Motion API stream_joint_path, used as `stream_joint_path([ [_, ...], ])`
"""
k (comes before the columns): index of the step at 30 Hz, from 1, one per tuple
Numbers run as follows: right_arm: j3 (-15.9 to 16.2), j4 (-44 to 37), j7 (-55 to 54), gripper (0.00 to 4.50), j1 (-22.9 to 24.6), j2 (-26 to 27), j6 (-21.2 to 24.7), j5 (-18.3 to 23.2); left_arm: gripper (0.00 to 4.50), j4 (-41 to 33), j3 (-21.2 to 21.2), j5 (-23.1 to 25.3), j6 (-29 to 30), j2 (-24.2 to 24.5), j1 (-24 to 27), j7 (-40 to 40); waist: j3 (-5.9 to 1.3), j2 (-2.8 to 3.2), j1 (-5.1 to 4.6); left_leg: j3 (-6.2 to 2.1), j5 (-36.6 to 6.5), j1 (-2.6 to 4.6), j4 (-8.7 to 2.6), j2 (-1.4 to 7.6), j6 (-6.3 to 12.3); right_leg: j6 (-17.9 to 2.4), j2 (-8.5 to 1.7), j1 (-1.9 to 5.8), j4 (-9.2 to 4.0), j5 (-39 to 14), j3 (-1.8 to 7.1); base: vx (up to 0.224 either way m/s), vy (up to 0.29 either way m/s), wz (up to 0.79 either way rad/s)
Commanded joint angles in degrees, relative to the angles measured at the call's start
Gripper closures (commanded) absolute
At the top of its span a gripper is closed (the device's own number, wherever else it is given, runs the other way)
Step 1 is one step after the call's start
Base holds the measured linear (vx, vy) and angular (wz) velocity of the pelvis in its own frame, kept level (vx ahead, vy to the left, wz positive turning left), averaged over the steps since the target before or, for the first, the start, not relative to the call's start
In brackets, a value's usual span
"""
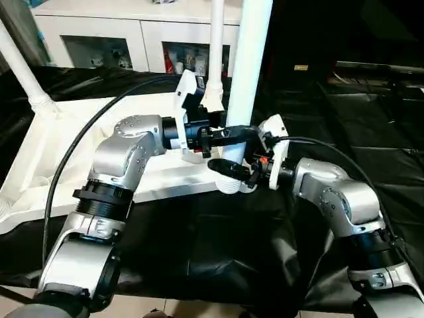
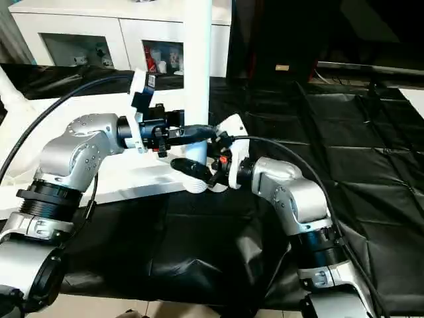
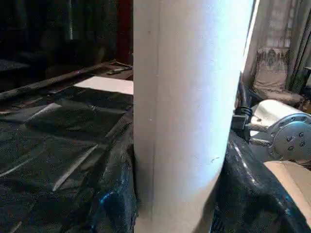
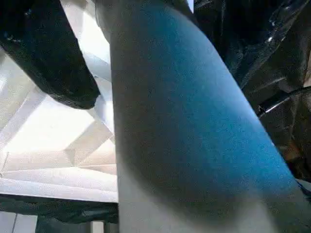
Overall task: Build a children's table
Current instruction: Insert table leg to table base
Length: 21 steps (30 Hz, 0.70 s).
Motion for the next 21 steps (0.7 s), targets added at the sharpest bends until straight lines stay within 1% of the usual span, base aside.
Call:
stream_joint_path([
  [1, 0.8, -3.6, 1.1, 0.88, -0.9, 0.5, 0.3, 1.2, 2.62, 0.7, -0.5, 0.8, 0.2, -0.3, -0.6, 0.7, -4.68, 0.11, 0.22, 0.52, -6.5, 0.19, -3.28, -0.24, 1.24, -13.6, -2.38, 4.84, -3.18, -4.4, 1.23, 0.000, 0.000, 0.00],
  [2, 0.8, -3.6, 1.0, 0.88, -0.9, 0.5, 0.3, 1.1, 2.62, 0.6, -0.6, 0.7, 0.3, -0.2, -0.5, 0.5, -4.66, 0.24, 0.24, 0.53, -6.7, 0.22, -3.28, -0.24, 1.21, -13.6, -2.40, 4.79, -3.23, -4.5, 1.22, 0.000, 0.000, 0.00],
  [3, 0.7, -3.5, 1.0, 0.88, -1.0, 0.4, 0.3, 1.1, 2.62, 0.5, -0.7, 0.8, 0.2, -0.1, -0.4, 0.4, -4.66, 0.09, 0.19, 0.56, -6.8, 0.20, -3.25, -0.28, 1.23, -13.5, -2.37, 4.83, -3.26, -4.6, 1.24, 0.000, 0.000, 0.00],
  [6, 0.6, -3.5, 1.0, 0.88, -1.1, 0.5, 0.4, 1.2, 2.62, 0.7, -0.7, 0.9, -0.1, -0.1, -0.4, 0.6, -4.67, 0.20, 0.22, 0.51, -6.8, 0.24, -3.29, -0.21, 1.17, -13.6, -2.40, 4.80, -3.21, -4.8, 1.23, 0.000, 0.000, 0.00],
  [10, 0.8, -4.3, 1.5, 0.88, -1.0, 0.5, 0.9, 1.7, 2.62, 1.5, -0.5, 1.2, -1.0, -0.1, -0.6, 0.9, -4.64, 0.10, 0.24, 0.53, -6.8, 0.19, -3.28, -0.29, 1.21, -13.4, -2.37, 4.85, -3.26, -5.0, 1.23, 0.000, 0.000, 0.00],
  [14, 0.6, -3.9, 0.9, 0.88, -0.8, 0.5, 0.6, 1.3, 2.62, 1.2, 0.1, 0.4, -0.2, -0.2, -0.8, 0.9, -4.69, 0.04, 0.27, 0.54, -6.5, 0.18, -3.22, -0.27, 1.23, -13.4, -2.40, 4.83, -3.20, -4.8, 1.27, 0.000, 0.000, 0.00],
  [15, 0.3, -3.7, 0.8, 0.60, -0.8, 0.6, 0.7, 1.5, 2.62, 1.1, 0.1, 0.2, 0.1, -0.2, -0.7, 0.7, -4.68, 0.05, 0.28, 0.55, -6.5, 0.18, -3.22, -0.27, 1.22, -13.4, -2.41, 4.83, -3.19, -4.8, 1.27, 0.000, 0.000, 0.00],
  [16, 0.3, -3.7, 0.8, 0.60, -0.8, 0.6, 0.7, 1.5, 2.62, 1.1, 0.1, 0.2, 0.1, -0.2, -0.7, 0.7, -4.66, 0.06, 0.29, 0.55, -6.6, 0.17, -3.24, -0.28, 1.21, -13.4, -2.41, 4.81, -3.21, -5.1, 1.25, 0.000, 0.000, 0.00],
  [18, 0.0, -3.4, 0.8, 0.41, -0.7, 0.5, 0.5, 1.5, 2.62, 1.2, 0.6, -0.3, 0.4, -0.3, -0.8, 0.9, -4.69, 0.08, 0.29, 0.56, -6.7, 0.21, -3.22, -0.29, 1.20, -13.4, -2.40, 4.83, -3.23, -5.2, 1.25, 0.000, 0.000, 0.00],
  [19, 0.0, -3.4, 0.8, 0.41, -0.7, 0.3, 0.0, 1.1, 2.62, 1.3, 0.7, -0.3, 0.4, -0.3, -0.8, 0.9, -4.66, 0.11, 0.29, 0.55, -6.7, 0.19, -3.22, -0.28, 1.19, -13.4, -2.39, 4.80, -3.24, -5.2, 1.26, 0.000, 0.000, 0.00],
  [21, 0.0, -3.4, 0.5, 0.16, -0.6, 0.1, -0.7, 0.6, 2.62, 1.6, 0.7, -0.4, 0.3, -0.2, -0.9, 0.7, -4.66, 0.14, 0.29, 0.54, -6.8, 0.21, -3.24, -0.27, 1.11, -13.3, -2.38, 4.78, -3.26, -5.5, 1.23, 0.000, 0.000, 0.00],
])
